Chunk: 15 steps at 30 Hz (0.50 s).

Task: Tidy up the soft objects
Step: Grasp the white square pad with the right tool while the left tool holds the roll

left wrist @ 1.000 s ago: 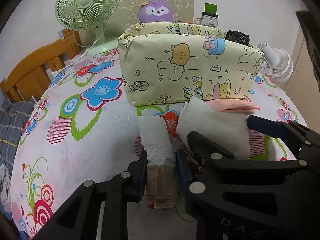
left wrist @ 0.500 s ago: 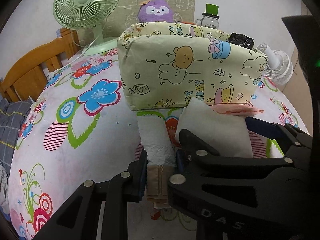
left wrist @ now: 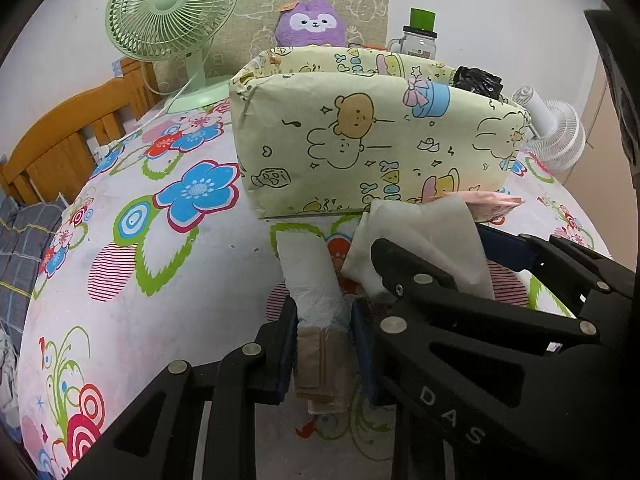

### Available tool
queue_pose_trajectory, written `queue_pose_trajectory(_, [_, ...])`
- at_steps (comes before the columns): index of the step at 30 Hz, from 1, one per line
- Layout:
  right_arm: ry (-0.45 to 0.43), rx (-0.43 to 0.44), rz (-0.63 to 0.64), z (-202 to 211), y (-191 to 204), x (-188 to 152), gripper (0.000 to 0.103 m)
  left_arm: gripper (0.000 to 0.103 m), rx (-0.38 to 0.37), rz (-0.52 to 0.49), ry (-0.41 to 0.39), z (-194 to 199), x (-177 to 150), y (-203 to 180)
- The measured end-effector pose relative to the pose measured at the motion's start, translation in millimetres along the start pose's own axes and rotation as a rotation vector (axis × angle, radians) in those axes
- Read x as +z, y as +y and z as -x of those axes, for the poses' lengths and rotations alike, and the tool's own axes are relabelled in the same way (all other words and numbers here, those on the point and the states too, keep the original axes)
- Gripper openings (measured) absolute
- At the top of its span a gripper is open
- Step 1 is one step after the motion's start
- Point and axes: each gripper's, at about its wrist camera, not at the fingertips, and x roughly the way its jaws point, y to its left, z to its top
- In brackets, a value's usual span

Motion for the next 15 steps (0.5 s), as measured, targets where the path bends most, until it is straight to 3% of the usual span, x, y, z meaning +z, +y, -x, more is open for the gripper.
queue_pose_trajectory(4, [-0.006, 0.006, -0.001, 4, -1, -2, 0.055, 0.027, -0.003, 0.0, -0.001, 3, -1, -2])
queue_pose_trajectory(15, [-0.024, 0.018, -0.014, 22, -4, -7, 0.052, 0.027, -0.004, -0.01, -0.017, 14, -3, -9])
